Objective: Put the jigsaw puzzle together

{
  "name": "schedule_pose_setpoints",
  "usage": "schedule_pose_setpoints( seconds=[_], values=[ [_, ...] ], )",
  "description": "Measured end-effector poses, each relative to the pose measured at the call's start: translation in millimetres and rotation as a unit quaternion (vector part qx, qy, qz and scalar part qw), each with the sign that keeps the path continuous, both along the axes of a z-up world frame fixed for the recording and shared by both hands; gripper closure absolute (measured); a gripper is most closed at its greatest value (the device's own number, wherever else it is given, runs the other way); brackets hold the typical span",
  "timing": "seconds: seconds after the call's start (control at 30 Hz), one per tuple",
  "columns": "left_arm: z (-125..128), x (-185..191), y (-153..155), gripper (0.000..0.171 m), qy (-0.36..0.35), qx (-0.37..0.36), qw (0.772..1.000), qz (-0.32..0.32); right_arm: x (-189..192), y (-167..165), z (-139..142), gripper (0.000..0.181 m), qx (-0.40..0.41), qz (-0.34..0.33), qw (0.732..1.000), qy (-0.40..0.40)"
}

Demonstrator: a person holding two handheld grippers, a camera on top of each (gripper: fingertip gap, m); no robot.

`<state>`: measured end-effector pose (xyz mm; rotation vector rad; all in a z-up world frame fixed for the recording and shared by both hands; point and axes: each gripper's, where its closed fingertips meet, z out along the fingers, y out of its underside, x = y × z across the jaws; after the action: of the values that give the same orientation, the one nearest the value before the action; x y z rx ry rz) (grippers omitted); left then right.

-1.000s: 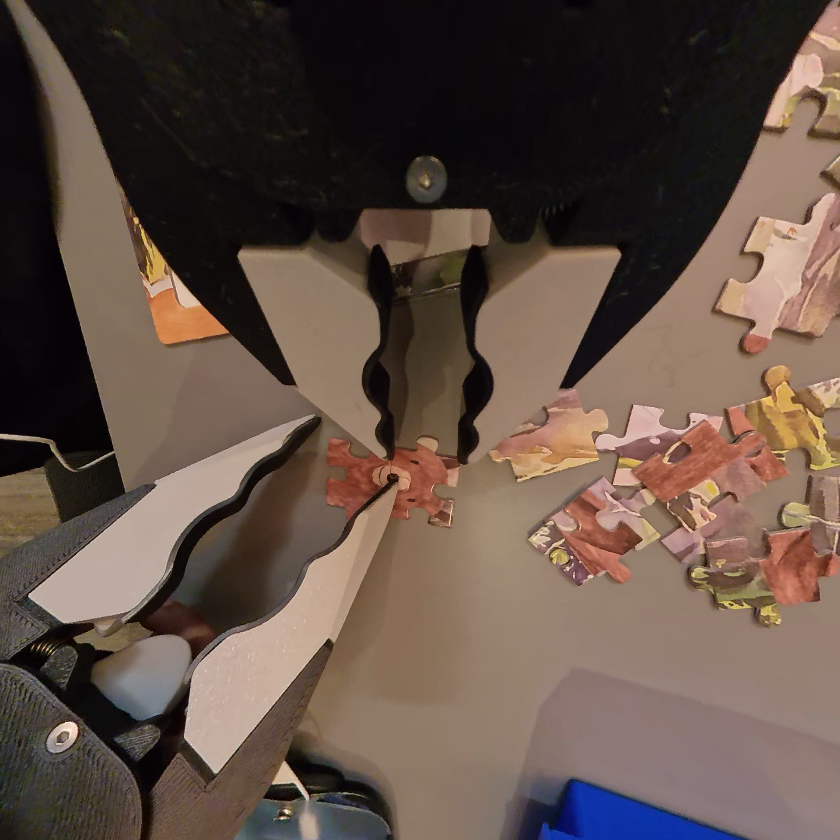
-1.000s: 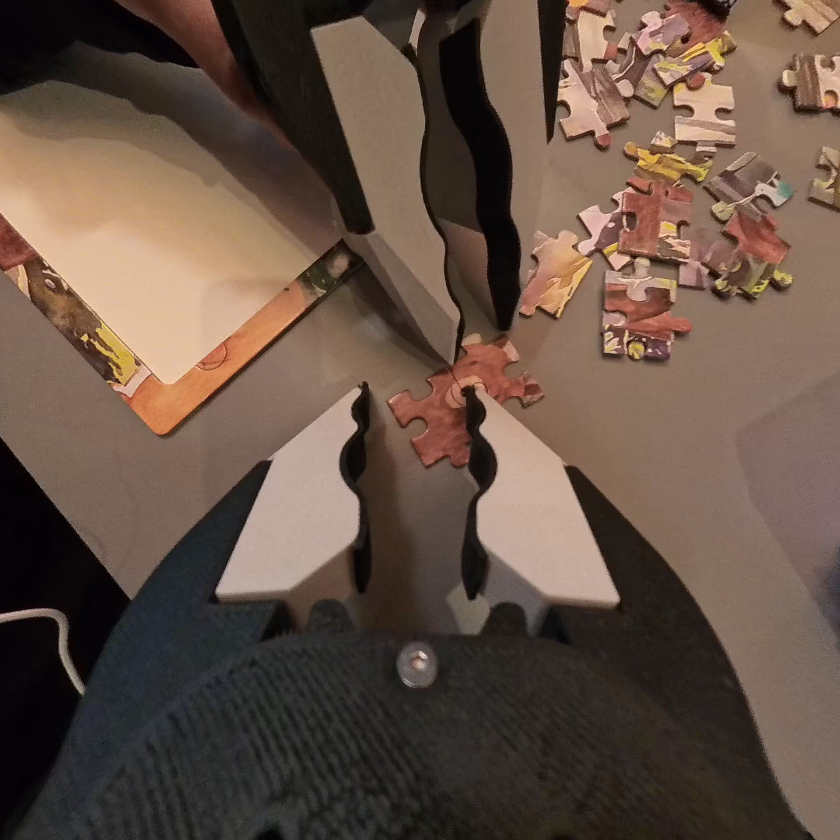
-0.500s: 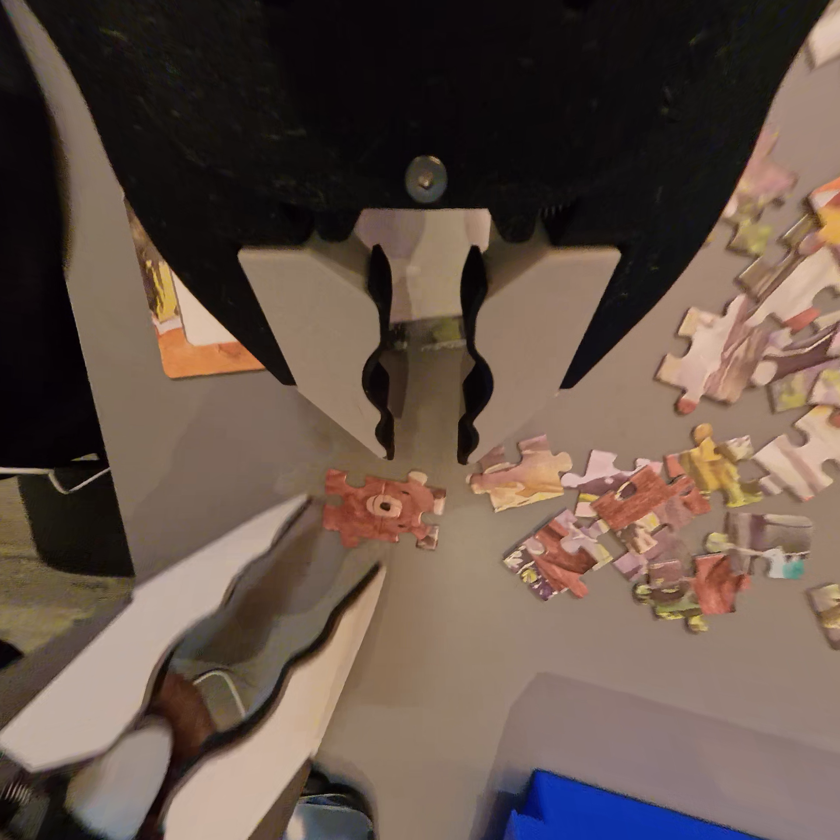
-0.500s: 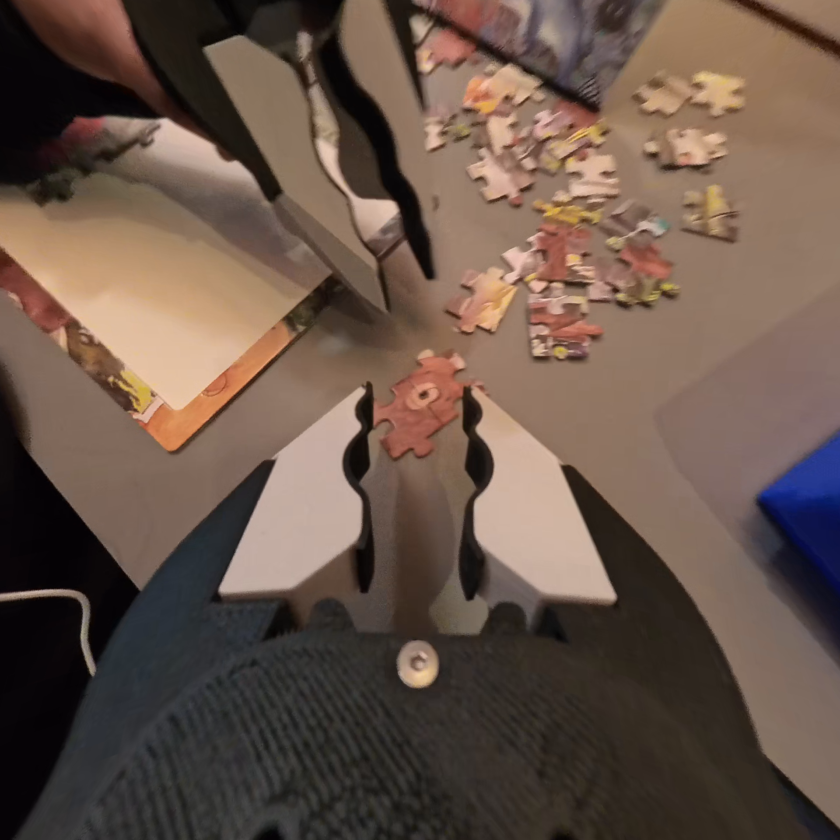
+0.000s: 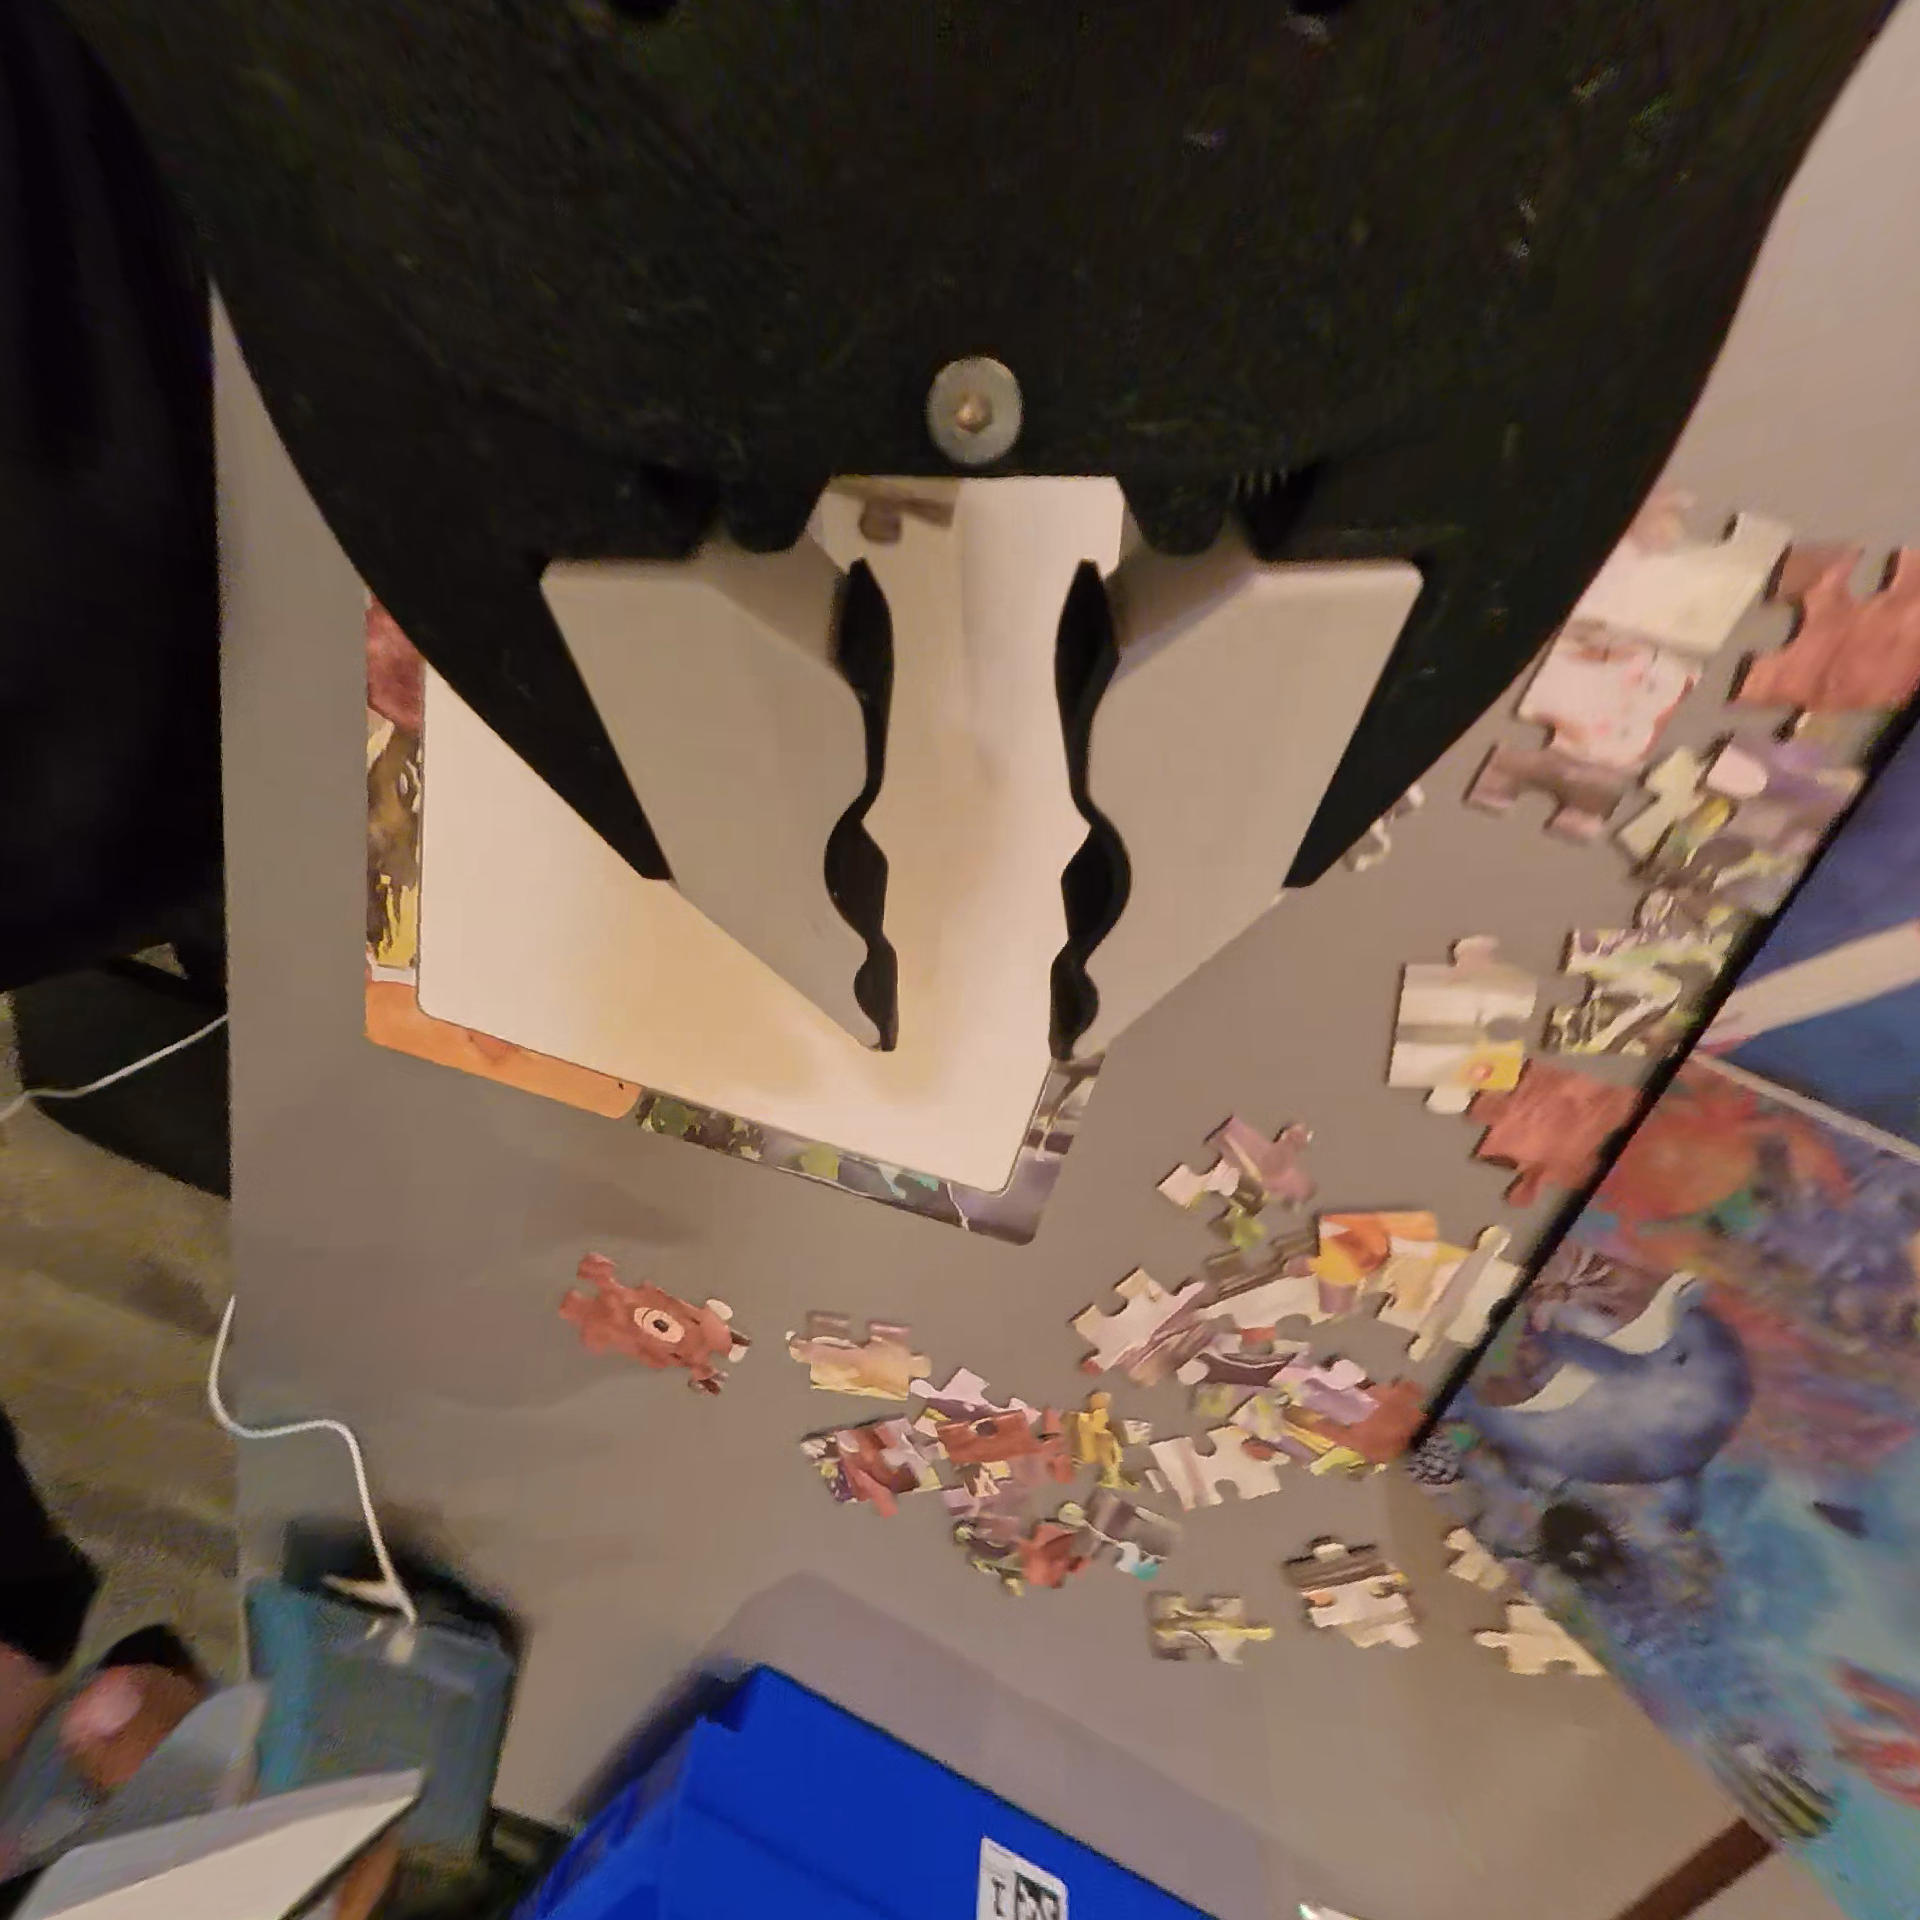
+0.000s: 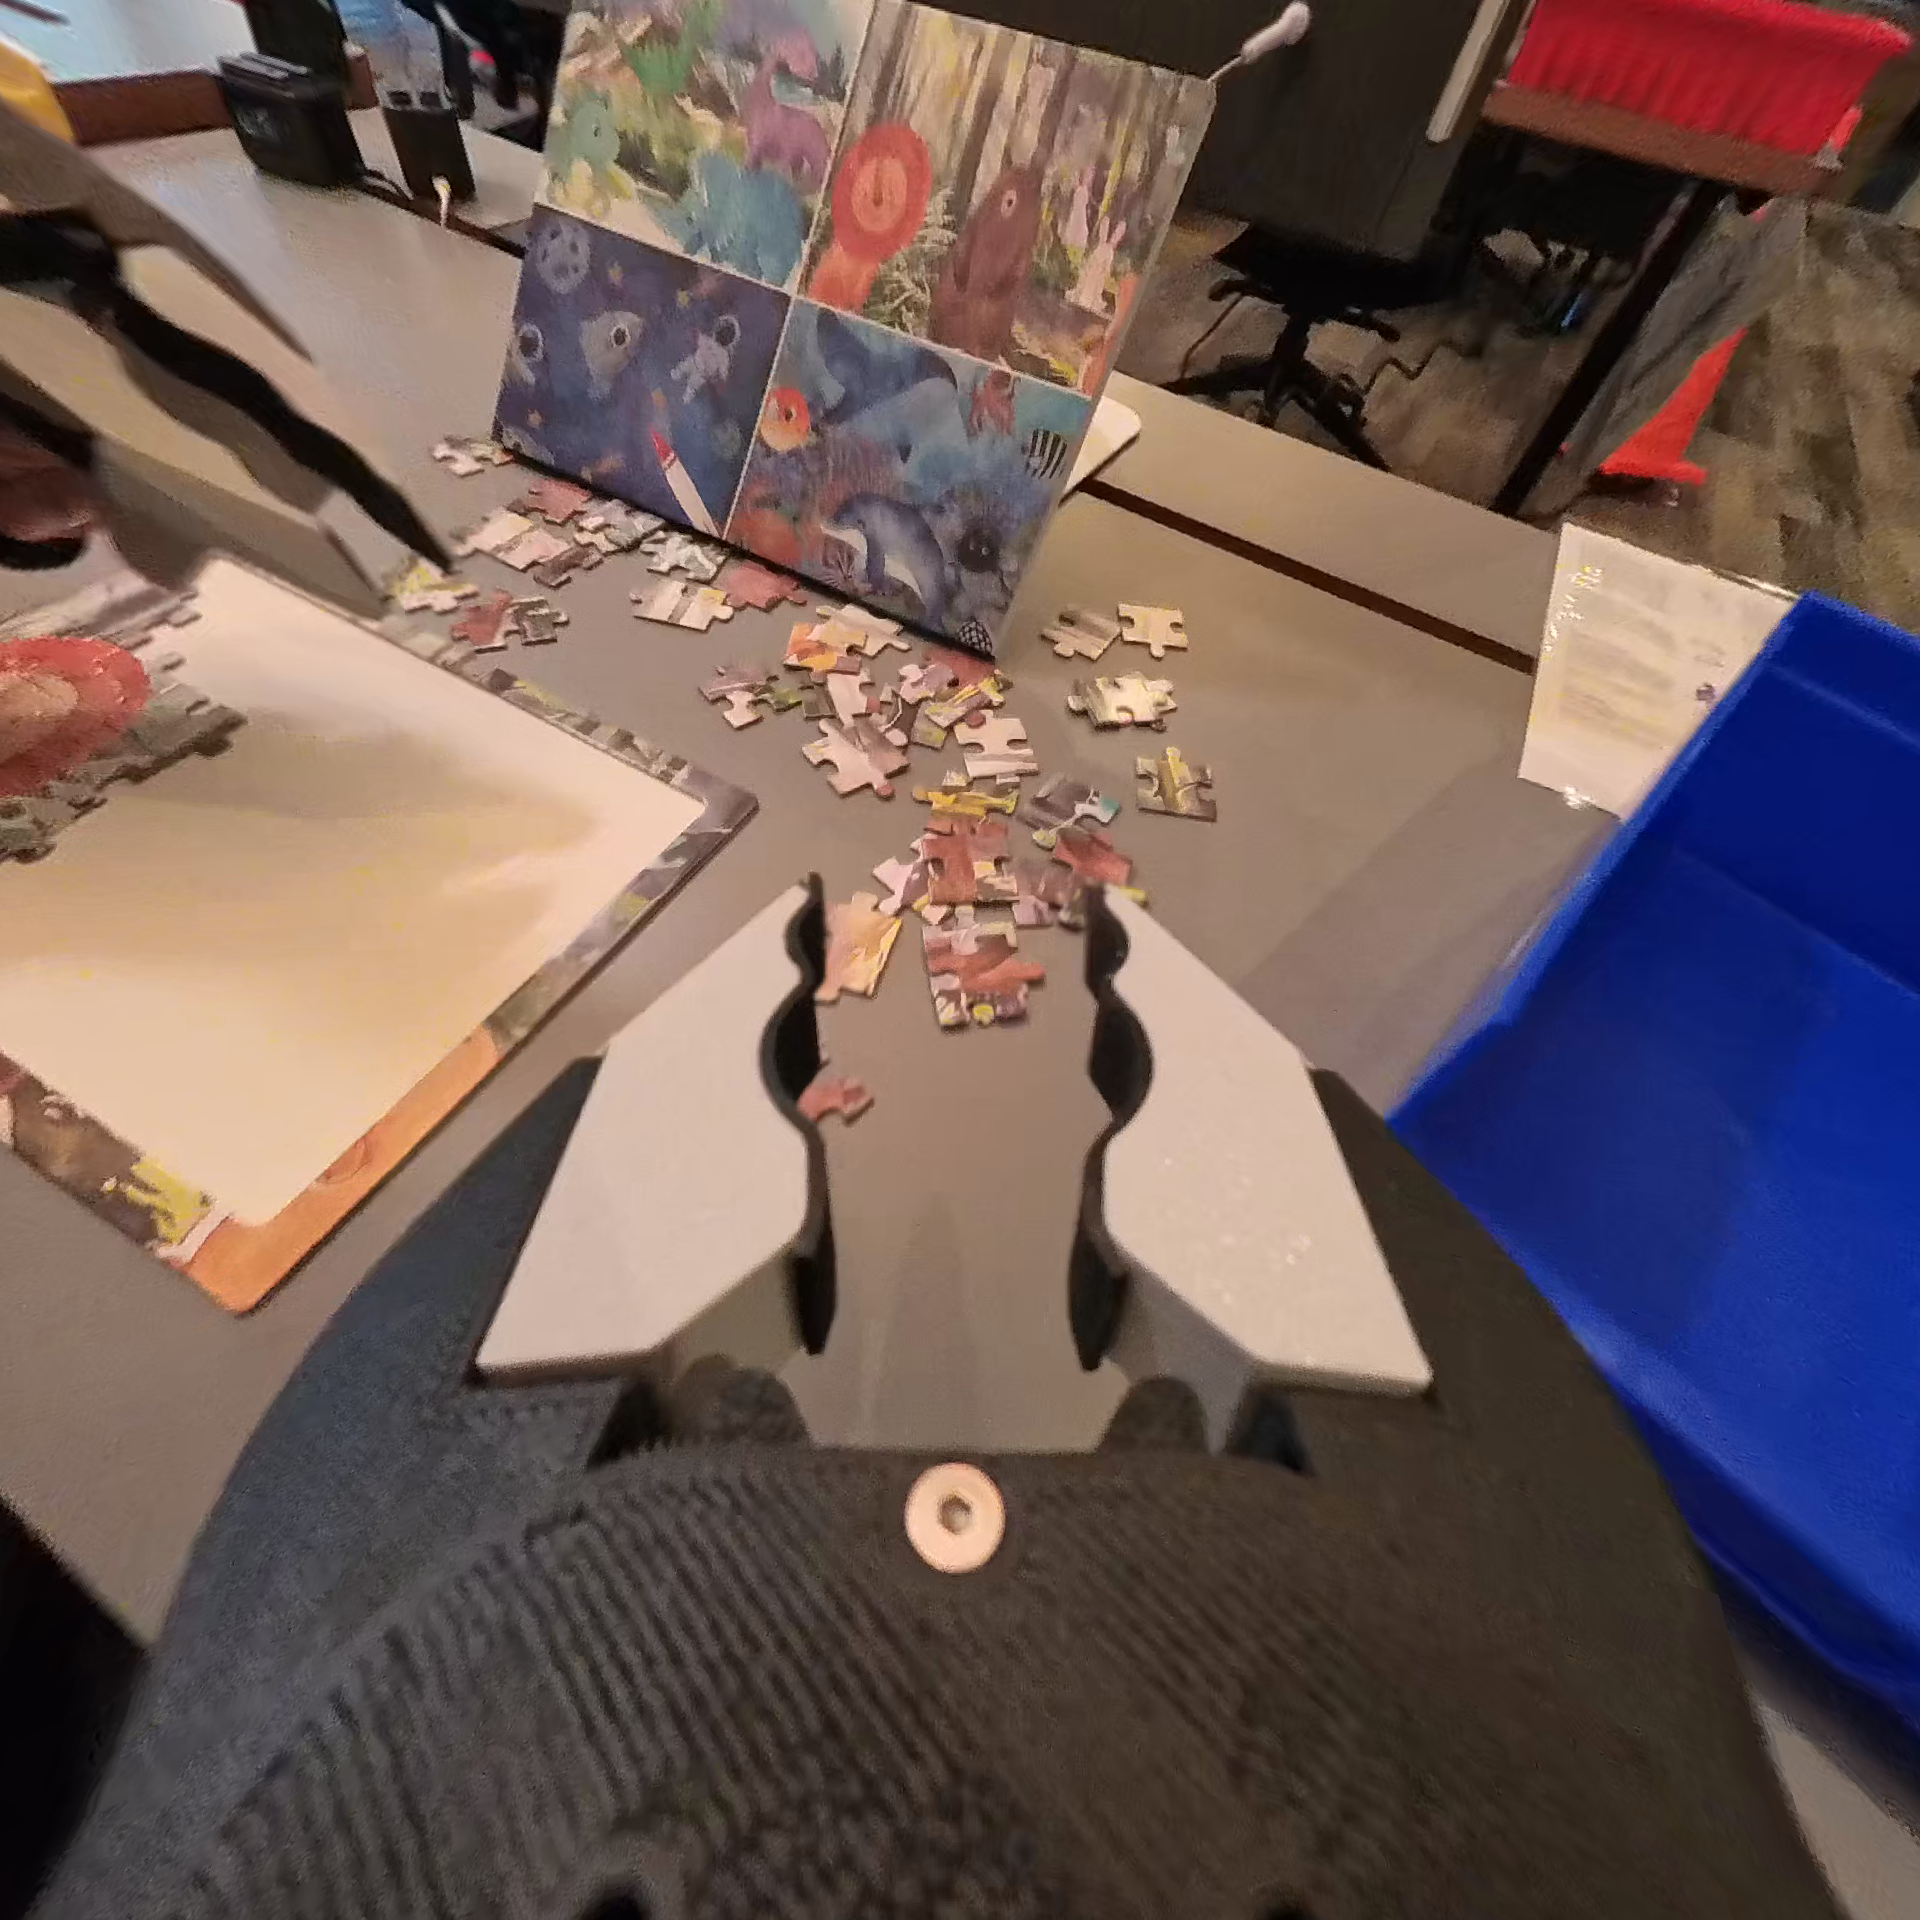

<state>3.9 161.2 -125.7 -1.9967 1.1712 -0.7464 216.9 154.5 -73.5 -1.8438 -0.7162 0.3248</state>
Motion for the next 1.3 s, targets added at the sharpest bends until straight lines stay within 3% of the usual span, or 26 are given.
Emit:
schedule_pose_setpoints(
  seconds=[0.1, 0.23, 0.43, 0.6, 0.8, 0.97, 1.3],
  values=[
    [9.9, -16.4, -8.1, 0.144, -0.036, 0.005, 0.999, 0.021, -11.4, 23.0, -9.1, 0.13, -0.026, 0.009, 1.0, 0.011],
    [9.0, -42.4, -11.3, 0.143, -0.034, 0.021, 0.998, 0.054, -52.2, 48.3, 11.2, 0.135, 0.015, 0.041, 0.999, 0.011],
    [-1.3, -80.6, 4.5, 0.14, -0.002, 0.025, 0.995, 0.096, -99.6, 100.0, 17.3, 0.135, -0.004, 0.063, 0.998, 0.007],
    [-11.2, -104.1, 31.0, 0.145, -0.008, 0.045, 0.991, 0.128, -102.2, 142.7, 9.3, 0.145, 0.032, 0.048, 0.998, 0.034],
    [-8.1, -122.9, 32.9, 0.152, -0.037, 0.07, 0.986, 0.144, -89.8, 138.1, -8.7, 0.147, 0.002, 0.071, 0.99, 0.119],
    [0.4, -127.4, 36.3, 0.154, -0.068, 0.078, 0.981, 0.161, -72.9, 147.4, -16.3, 0.144, 0.001, 0.029, 0.995, 0.095],
    [-7.3, -130.4, 39.5, 0.155, -0.066, 0.07, 0.98, 0.176, -88.6, 142.5, -27.3, 0.148, -0.004, 0.046, 0.997, 0.063]
  ],
)
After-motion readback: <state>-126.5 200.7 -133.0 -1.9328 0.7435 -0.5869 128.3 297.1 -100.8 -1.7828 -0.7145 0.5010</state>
